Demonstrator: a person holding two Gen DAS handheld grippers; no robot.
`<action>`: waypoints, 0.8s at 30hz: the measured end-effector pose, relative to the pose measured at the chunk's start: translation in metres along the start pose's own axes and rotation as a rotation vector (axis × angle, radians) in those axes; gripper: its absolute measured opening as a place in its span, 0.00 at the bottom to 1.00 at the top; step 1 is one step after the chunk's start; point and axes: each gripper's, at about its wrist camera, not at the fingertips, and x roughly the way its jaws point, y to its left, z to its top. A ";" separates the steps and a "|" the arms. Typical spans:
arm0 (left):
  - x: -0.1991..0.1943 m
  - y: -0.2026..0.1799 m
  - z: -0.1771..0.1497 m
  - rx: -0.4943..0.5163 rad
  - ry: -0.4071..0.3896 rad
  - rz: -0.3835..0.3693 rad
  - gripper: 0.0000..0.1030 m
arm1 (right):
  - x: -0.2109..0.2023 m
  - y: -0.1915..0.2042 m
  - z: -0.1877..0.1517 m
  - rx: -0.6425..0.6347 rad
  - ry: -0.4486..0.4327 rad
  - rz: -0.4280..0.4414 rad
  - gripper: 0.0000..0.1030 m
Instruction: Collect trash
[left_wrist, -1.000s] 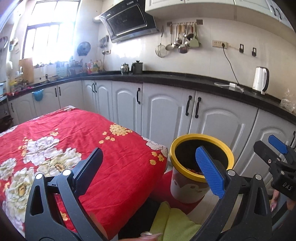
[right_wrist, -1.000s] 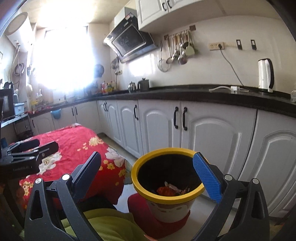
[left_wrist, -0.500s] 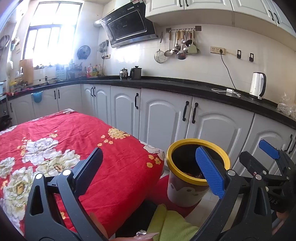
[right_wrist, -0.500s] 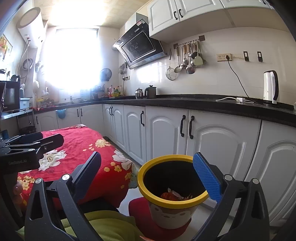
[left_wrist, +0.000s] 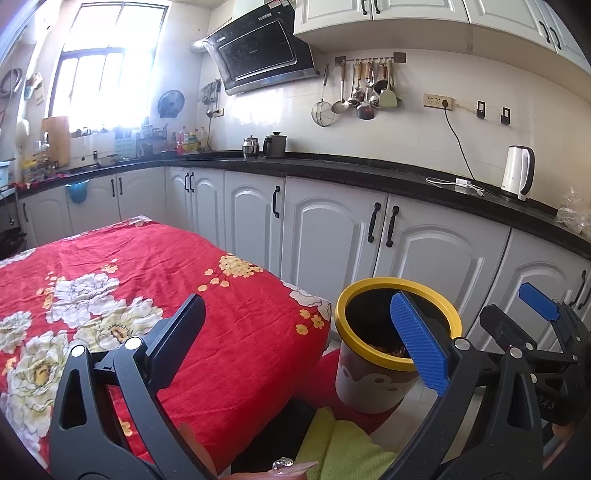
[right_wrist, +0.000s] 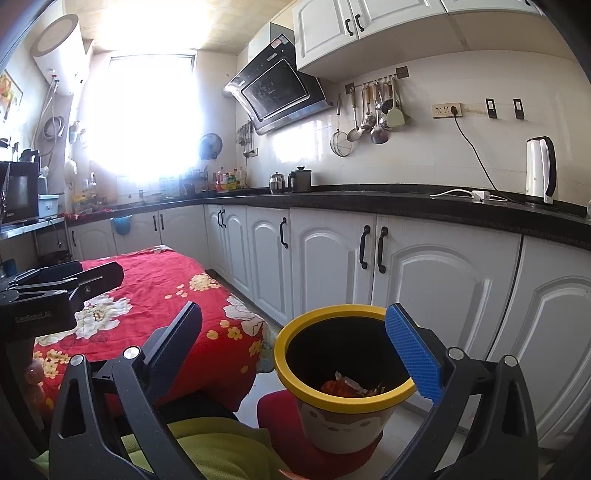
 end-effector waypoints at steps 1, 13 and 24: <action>0.000 0.000 0.000 0.001 -0.001 0.003 0.89 | -0.001 0.000 0.000 0.000 0.000 -0.001 0.94; 0.000 0.001 0.000 0.001 -0.002 0.004 0.89 | 0.000 -0.001 0.000 0.001 -0.001 -0.001 0.94; 0.000 0.002 0.001 -0.001 -0.005 0.005 0.89 | 0.000 -0.001 0.000 -0.001 0.000 -0.001 0.94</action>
